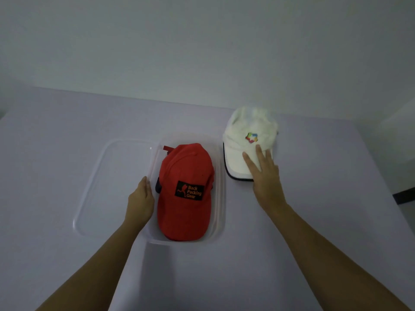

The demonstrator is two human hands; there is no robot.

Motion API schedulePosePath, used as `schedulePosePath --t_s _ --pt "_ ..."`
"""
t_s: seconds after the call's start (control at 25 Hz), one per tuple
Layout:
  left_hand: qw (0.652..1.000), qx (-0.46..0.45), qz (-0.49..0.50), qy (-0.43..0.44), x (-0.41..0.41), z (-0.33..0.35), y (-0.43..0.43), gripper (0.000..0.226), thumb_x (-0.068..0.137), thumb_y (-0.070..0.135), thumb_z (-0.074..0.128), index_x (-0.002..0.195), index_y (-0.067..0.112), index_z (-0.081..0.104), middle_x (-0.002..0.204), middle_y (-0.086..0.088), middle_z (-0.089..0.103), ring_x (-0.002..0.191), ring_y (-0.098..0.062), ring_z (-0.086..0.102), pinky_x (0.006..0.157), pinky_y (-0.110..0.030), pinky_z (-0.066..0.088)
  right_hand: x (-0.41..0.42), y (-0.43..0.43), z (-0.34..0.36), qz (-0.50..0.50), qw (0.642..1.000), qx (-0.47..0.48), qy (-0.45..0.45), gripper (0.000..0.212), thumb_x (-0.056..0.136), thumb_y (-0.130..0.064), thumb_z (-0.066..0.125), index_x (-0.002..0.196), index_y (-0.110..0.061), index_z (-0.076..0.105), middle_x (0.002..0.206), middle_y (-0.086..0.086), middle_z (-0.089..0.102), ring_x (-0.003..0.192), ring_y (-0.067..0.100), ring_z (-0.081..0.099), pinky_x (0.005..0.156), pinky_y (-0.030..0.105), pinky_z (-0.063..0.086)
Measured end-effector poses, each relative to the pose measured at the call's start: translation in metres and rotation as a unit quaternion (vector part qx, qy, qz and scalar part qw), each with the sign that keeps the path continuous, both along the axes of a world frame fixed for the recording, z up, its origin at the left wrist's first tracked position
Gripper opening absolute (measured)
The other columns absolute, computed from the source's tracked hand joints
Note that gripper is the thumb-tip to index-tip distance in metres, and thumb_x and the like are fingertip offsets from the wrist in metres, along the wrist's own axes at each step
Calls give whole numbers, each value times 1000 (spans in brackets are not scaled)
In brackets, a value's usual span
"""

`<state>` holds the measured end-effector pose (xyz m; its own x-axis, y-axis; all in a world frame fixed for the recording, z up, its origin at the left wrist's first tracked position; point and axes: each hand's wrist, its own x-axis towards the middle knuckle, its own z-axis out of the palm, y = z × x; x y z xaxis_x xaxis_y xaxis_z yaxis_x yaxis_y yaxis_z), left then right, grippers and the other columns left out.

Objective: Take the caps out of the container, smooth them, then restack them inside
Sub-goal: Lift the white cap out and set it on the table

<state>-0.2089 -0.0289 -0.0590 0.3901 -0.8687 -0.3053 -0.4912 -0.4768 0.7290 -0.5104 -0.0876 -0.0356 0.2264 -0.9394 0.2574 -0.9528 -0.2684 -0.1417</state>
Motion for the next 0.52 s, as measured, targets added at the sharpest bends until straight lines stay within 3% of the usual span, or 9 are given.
schedulePosePath --t_s 0.12,0.2,0.28,0.44,0.52 --pt "1000 0 4 -1 1 -4 -1 47 102 24 24 145 5 28 144 -22 43 131 -40 42 110 -45 31 -6 2 -34 -7 995 84 52 98 58 27 55 139 -26 38 149 18 34 131 45 38 81 67 45" --pt "1000 -6 4 0 1 -6 -2 47 102 26 24 145 5 28 143 -21 43 131 -39 42 110 -45 31 -4 -3 -41 -54 989 135 20 84 68 22 54 138 -23 43 149 20 31 134 43 33 91 66 41" --pt "1000 -7 8 1 1 -6 -3 47 102 25 24 144 5 28 143 -21 43 131 -39 42 111 -45 31 1 -15 -39 -103 980 170 -24 69 81 8 52 141 -23 37 147 19 27 132 38 29 101 57 37" --pt "1000 -5 5 9 0 -5 -3 46 102 23 25 144 5 28 141 -22 46 129 -38 45 109 -43 33 3 -29 -35 -75 968 234 -55 87 77 12 55 147 -23 19 153 15 14 139 34 17 108 49 31" --pt "1000 -2 4 14 1 -6 -2 46 102 22 25 145 5 27 141 -22 46 128 -37 46 109 -43 34 28 -19 -21 -38 966 190 -170 77 73 15 52 143 -13 32 151 12 27 139 28 27 112 37 28"
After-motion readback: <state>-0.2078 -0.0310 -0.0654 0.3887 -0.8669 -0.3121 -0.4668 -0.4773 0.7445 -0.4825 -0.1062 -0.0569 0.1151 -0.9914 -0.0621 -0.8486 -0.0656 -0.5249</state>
